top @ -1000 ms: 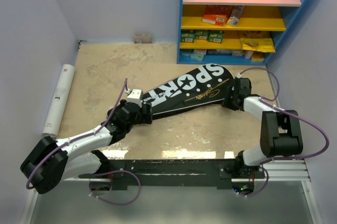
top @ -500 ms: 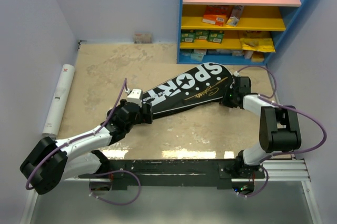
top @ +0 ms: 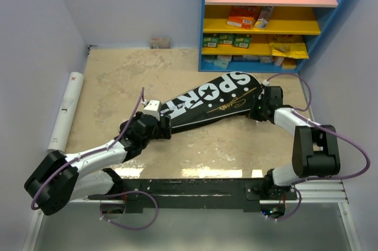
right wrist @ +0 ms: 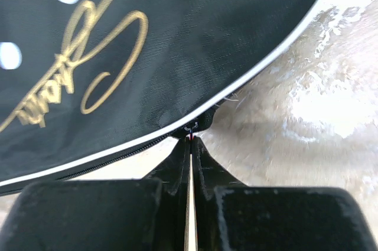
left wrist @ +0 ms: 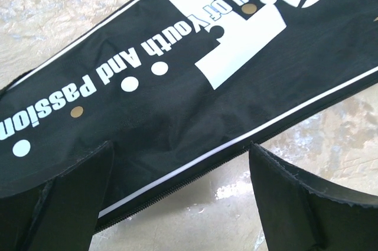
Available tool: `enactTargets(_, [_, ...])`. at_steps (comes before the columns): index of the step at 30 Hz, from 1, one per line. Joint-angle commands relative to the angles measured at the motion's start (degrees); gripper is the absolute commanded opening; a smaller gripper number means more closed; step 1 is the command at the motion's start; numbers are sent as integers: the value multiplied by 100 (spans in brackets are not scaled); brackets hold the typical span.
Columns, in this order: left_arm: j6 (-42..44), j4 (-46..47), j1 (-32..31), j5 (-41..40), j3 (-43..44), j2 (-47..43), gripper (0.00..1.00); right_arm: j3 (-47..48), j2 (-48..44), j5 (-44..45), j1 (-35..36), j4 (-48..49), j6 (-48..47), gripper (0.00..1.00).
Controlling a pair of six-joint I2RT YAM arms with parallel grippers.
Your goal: Pack up the badminton gear
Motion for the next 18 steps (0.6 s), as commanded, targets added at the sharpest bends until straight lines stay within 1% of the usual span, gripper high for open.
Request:
enactTargets(1, [121, 285, 26, 52, 28, 359, 100, 102, -579, -72, 57, -380, -70, 0])
enactTargets(6, [121, 329, 26, 61, 116, 554, 100, 199, -808, -107, 197, -609, -61, 0])
enactTargets(11, [156, 329, 26, 105, 178, 712, 100, 243, -606, -142, 565, -706, -140, 0])
enactTargets(14, [174, 329, 26, 105, 178, 721, 100, 295, -448, 86, 864, -768, -114, 0])
enactTargets(18, [183, 320, 26, 122, 204, 747, 100, 375, -298, 420, 1094, -1004, -17, 0])
